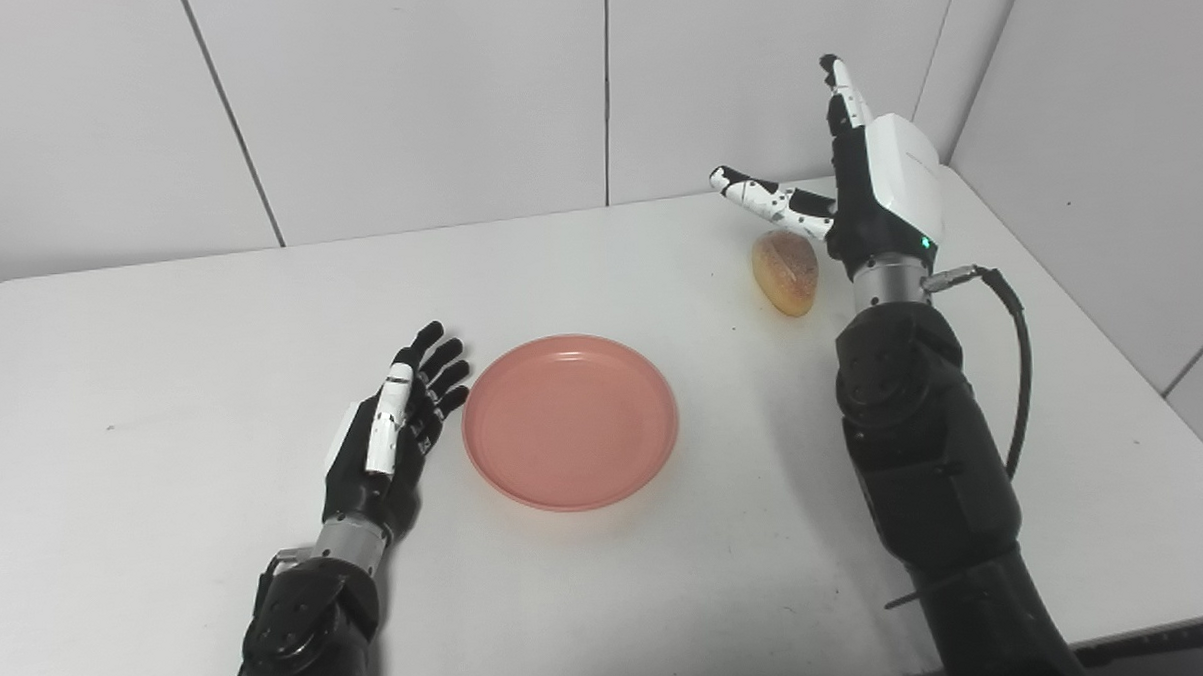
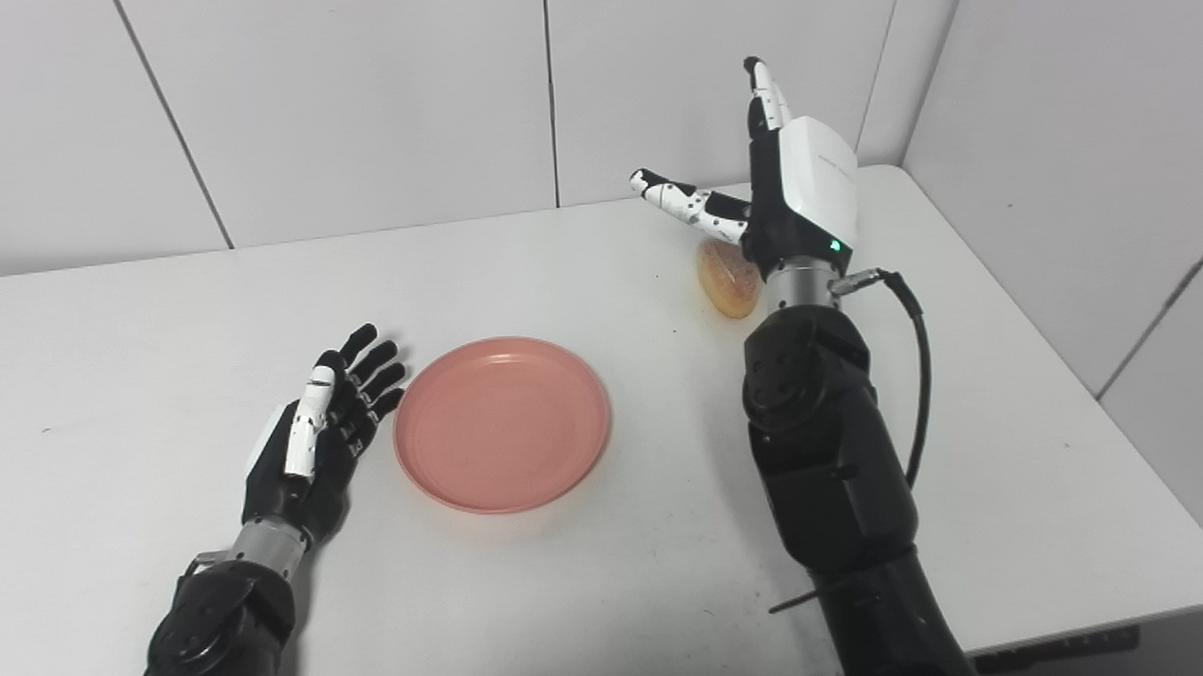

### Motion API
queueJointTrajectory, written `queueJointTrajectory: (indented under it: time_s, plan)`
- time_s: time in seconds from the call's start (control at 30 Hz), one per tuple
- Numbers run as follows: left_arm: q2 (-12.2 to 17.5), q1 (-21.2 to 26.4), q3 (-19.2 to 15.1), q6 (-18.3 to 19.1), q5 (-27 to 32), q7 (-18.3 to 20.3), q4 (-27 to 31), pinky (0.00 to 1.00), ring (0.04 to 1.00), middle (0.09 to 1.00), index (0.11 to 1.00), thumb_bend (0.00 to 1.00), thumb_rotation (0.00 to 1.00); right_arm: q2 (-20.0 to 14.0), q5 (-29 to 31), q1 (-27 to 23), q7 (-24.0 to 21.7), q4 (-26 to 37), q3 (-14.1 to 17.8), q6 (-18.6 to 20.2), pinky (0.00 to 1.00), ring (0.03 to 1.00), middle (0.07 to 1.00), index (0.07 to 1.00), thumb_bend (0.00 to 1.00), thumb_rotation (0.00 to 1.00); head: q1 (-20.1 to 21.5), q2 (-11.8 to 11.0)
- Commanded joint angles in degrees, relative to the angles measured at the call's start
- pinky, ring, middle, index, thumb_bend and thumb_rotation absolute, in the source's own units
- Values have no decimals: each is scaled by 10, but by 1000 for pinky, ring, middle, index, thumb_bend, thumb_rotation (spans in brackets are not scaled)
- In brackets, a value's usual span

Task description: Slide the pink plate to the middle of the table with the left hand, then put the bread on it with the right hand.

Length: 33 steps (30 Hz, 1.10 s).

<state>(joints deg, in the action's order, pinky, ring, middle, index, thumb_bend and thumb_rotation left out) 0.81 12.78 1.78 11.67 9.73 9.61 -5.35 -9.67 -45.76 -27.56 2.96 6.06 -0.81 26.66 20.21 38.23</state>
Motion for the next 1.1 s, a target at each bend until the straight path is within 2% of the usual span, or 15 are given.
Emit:
queueJointTrajectory:
  time_s: [0.0,0.3,0.53,0.73,1.07]
  plan:
    - [0,-3,-3,-15,-10,-8,-4,903,905,910,898,358,1000,-10,-13,-42,2,-9,4,2,698,861,952,990,830,608,2,-1]
    - [4,-9,7,-66,-40,-13,-9,896,902,911,904,355,1000,-3,-41,-76,-2,-109,24,3,866,964,988,1000,866,642,12,-1]
    - [4,-10,6,-75,-42,-12,-12,901,904,913,907,360,1000,-8,-33,-100,7,-182,29,2,946,1000,1000,1000,871,636,12,1]
    - [3,-11,5,-71,-38,-10,-9,897,903,913,905,361,1000,-13,-37,-119,17,-252,29,3,968,1000,1000,1000,868,642,10,2]
    - [2,-11,5,-69,-38,-10,-7,895,901,912,907,350,1000,-7,-40,-137,15,-315,43,3,969,1000,1000,1000,880,647,8,4]
